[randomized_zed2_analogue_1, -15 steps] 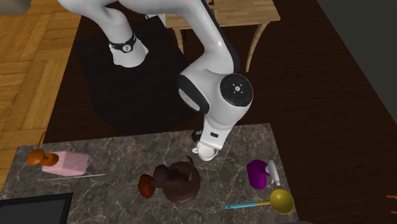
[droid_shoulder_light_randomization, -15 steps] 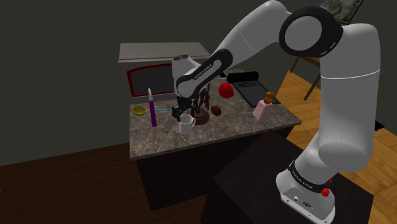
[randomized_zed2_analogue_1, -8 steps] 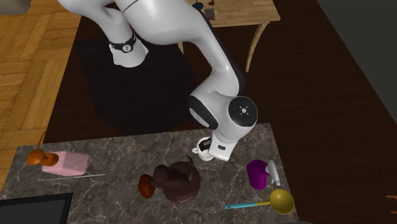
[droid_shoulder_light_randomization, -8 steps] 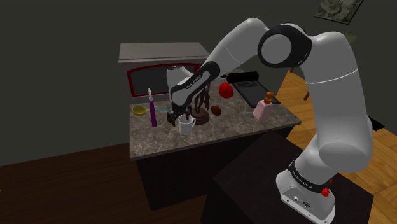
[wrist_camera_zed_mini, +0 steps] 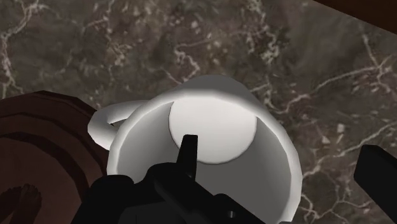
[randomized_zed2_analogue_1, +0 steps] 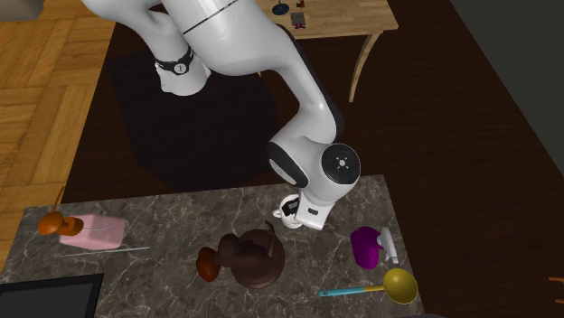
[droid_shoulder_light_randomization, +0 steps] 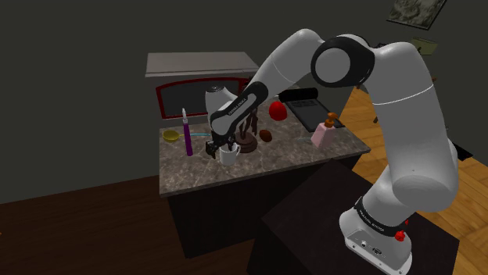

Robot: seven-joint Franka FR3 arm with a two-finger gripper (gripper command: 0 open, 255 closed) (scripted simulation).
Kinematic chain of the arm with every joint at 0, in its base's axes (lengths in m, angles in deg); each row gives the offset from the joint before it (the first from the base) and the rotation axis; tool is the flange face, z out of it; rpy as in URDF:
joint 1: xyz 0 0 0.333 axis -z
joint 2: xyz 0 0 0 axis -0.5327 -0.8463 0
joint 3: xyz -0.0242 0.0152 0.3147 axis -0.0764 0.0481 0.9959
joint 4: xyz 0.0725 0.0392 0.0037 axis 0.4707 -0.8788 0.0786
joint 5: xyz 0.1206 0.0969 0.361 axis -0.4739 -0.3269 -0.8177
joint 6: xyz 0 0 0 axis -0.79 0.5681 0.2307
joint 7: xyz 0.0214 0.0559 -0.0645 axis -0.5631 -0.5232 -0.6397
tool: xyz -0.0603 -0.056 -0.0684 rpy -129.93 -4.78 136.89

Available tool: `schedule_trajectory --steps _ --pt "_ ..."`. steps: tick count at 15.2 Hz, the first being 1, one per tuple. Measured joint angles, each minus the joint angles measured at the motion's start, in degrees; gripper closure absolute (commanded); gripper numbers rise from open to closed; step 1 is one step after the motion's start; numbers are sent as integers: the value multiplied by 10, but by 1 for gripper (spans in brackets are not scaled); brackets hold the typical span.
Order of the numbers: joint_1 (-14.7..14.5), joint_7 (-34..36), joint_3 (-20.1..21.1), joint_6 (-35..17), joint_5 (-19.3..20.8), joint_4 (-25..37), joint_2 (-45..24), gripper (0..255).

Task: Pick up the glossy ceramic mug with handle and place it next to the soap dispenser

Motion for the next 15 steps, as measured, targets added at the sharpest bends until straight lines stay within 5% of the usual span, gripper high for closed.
schedule_trajectory --steps 2,3,15 --pt "0 0 0 0 0 0 0 0" --pt "0 0 0 0 0 0 0 255" --pt "1 -1 1 5 -1 -3 8 255"
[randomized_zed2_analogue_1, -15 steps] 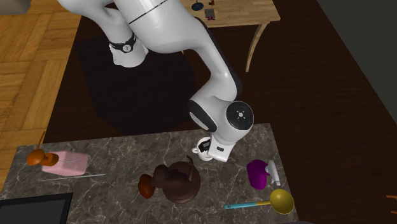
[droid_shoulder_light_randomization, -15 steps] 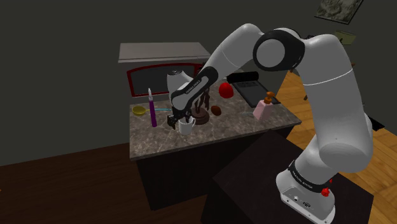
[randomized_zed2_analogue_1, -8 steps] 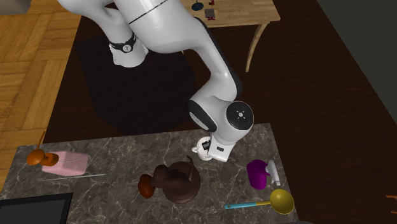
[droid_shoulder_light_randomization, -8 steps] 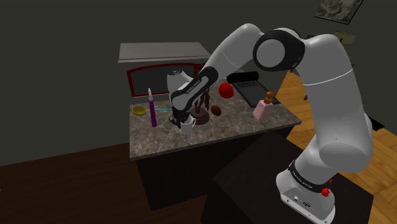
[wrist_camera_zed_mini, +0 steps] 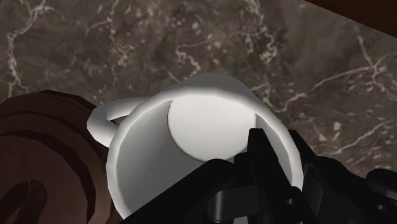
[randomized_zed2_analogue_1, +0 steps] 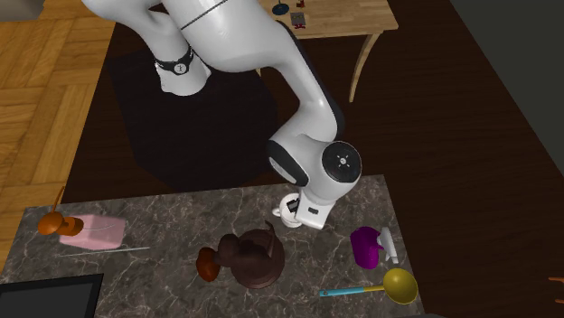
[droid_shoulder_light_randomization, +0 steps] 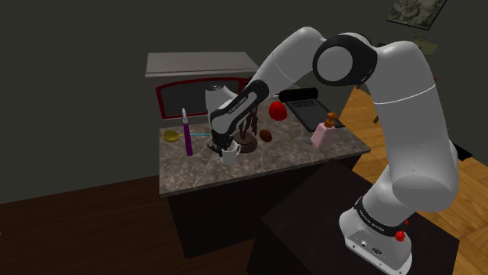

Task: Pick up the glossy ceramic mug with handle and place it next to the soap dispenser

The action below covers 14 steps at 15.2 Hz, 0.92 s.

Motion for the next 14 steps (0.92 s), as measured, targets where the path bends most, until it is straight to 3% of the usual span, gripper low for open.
schedule_trajectory --steps 14 --pt "9 -11 12 66 -15 -14 80 255"
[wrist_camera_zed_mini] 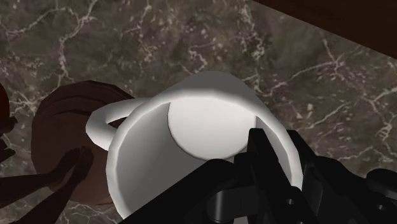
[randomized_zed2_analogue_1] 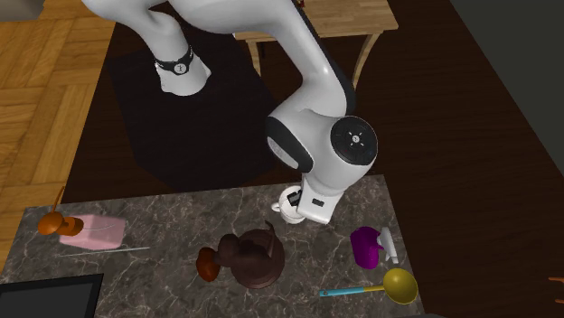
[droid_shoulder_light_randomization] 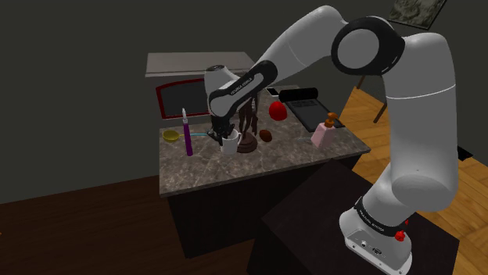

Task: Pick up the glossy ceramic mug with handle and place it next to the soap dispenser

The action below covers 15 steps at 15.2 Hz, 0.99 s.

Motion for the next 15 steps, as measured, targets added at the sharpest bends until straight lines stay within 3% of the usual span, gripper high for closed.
schedule_trajectory --steps 15 --pt "6 -12 10 85 -17 13 73 255"
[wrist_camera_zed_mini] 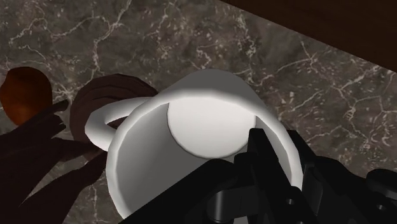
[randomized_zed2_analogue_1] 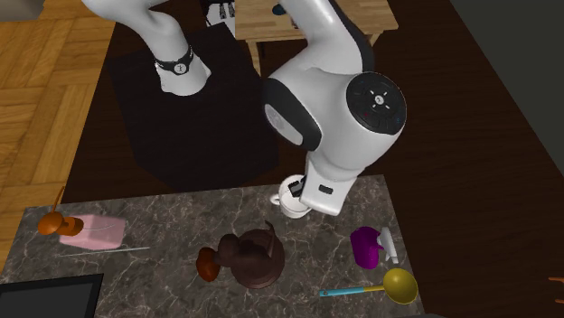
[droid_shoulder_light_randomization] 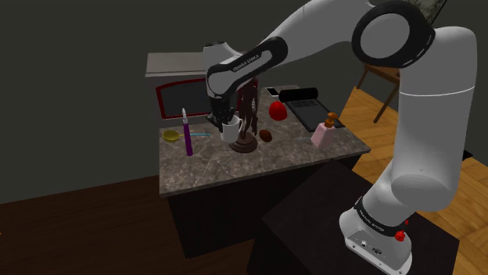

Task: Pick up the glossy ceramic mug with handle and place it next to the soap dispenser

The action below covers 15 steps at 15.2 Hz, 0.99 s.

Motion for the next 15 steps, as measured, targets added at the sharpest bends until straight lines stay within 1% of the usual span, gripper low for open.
schedule_trajectory --steps 15 --pt "3 -10 6 94 -14 41 54 255"
